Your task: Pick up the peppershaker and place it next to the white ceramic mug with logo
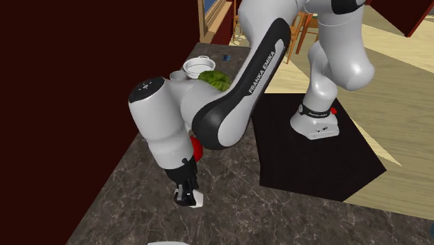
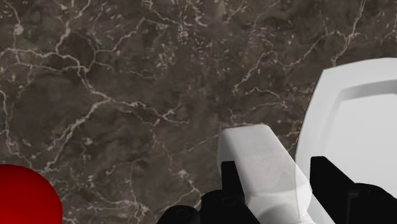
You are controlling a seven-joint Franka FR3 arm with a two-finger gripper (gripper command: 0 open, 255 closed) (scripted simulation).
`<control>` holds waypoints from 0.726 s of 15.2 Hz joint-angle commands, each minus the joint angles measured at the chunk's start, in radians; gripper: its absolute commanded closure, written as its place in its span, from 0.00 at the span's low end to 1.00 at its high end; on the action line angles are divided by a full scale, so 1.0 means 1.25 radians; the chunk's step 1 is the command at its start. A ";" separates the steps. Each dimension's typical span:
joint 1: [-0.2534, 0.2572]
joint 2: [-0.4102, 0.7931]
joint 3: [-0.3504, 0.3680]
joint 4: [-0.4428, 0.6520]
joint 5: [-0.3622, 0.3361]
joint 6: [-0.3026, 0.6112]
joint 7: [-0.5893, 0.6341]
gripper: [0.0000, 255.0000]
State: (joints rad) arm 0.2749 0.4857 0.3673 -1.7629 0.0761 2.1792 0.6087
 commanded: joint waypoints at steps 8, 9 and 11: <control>-0.007 -0.048 0.008 0.030 0.011 -0.076 0.007 1.00; -0.007 -0.050 0.008 0.031 0.012 -0.079 0.007 1.00; -0.036 -0.071 0.002 0.003 0.021 -0.078 -0.030 1.00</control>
State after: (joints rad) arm 0.2421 0.4033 0.3730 -1.7539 0.0995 2.0858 0.5875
